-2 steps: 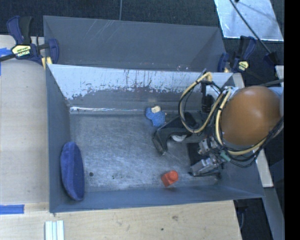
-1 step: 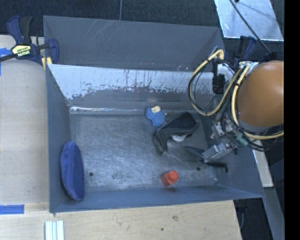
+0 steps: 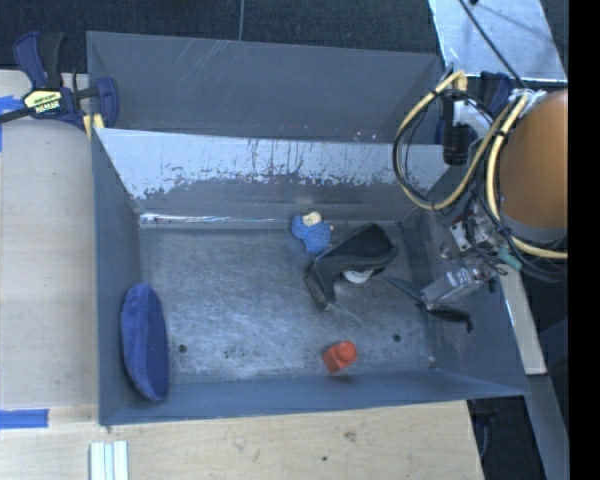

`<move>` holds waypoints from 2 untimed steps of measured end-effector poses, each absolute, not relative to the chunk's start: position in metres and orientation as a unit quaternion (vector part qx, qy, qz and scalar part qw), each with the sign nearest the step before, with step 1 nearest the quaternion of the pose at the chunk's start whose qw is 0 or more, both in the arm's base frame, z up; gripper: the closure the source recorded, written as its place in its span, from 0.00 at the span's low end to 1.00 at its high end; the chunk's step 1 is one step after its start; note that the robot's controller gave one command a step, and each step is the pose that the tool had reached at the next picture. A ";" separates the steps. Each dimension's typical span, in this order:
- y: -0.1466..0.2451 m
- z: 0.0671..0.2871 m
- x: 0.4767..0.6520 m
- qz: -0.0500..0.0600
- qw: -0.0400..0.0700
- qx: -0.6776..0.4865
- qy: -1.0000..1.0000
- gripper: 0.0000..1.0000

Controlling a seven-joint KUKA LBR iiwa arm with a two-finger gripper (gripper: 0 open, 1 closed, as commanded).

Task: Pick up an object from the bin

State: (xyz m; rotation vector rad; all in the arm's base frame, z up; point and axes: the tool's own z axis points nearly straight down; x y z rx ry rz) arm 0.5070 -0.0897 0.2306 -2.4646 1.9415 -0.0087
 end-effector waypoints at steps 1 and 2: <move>-0.130 0.198 0.538 0.001 0.001 -0.874 0.486 1.00; -0.118 0.218 0.525 0.001 0.000 -0.880 0.475 1.00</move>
Offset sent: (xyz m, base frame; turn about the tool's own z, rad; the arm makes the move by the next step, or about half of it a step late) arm 0.0310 -0.0397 -0.0318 -0.3232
